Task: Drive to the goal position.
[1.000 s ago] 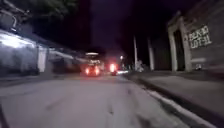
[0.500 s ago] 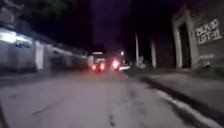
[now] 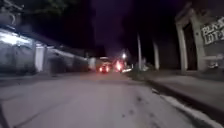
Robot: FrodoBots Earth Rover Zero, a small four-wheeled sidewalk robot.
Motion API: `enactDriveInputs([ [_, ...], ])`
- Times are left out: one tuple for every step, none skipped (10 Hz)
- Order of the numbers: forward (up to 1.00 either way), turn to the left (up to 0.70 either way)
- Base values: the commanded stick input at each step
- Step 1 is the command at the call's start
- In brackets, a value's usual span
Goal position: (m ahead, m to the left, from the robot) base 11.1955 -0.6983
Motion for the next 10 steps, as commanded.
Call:
enactDriveInputs([
  [0.7, -0.35],
  [0.7, -0.35],
  [0.7, -0.35],
  [0.7, -0.35],
  [0.7, -0.35],
  [0.7, -0.35],
  [0.7, -0.35],
  [0.7, 0.0],
  [0.7, 0.0],
  [0.7, 0.0],
])
